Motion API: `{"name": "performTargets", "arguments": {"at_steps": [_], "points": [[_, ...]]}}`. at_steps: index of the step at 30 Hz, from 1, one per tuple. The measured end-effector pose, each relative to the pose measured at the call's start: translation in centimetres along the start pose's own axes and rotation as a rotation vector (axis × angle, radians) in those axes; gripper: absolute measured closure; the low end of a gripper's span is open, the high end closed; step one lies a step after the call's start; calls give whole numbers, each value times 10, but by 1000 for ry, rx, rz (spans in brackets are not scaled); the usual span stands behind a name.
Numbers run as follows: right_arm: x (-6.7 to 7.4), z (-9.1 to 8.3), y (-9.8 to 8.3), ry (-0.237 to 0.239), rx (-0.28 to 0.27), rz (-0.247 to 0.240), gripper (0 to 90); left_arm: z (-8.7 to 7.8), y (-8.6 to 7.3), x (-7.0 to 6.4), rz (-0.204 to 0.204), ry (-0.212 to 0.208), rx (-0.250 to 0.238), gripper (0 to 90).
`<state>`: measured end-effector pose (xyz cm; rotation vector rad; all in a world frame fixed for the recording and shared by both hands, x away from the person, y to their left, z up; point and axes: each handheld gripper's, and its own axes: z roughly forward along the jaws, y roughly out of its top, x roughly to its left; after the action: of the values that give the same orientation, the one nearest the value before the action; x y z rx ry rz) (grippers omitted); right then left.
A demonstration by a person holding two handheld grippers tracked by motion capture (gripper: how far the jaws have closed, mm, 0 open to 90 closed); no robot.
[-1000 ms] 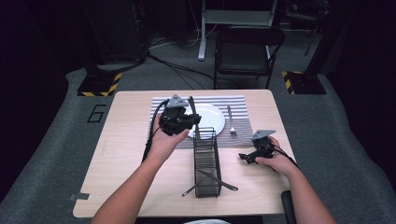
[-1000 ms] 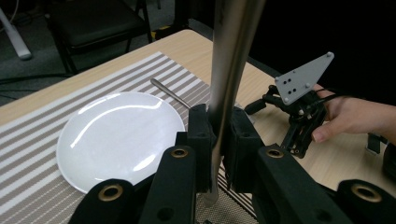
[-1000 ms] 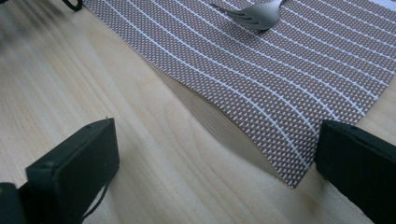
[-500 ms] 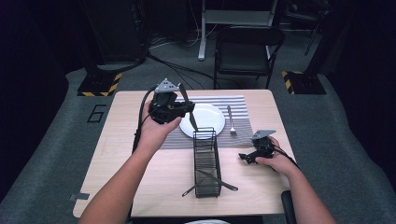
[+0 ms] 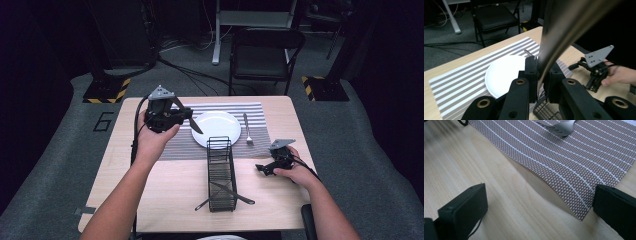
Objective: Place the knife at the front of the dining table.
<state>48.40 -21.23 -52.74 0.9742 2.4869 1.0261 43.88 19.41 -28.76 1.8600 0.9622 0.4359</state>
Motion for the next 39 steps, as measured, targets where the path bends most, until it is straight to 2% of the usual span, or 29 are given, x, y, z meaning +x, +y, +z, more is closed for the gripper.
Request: {"name": "performTargets", "arguments": {"at_steps": [6, 11, 17, 23, 28, 33, 39], "points": [[0, 0, 0, 0, 1, 1, 0, 1, -17, 15, -16, 64, 14, 824], [0, 0, 0, 0, 1, 0, 0, 3, -31, 25, -34, 102, 22, 824], [0, 0, 0, 0, 1, 0, 0, 6, -52, 40, -36, 165, 53, 825], [0, 0, 0, 0, 1, 1, 0, 8, -70, 53, -86, 191, 54, 825], [0, 0, 0, 0, 1, 1, 0, 15, -85, 63, -121, 205, 75, 825], [0, 0, 0, 0, 1, 0, 0, 23, -94, 69, -134, 223, 96, 825], [0, 0, 0, 0, 0, 0, 0, 30, -97, 73, -142, 230, 116, 825]]}}
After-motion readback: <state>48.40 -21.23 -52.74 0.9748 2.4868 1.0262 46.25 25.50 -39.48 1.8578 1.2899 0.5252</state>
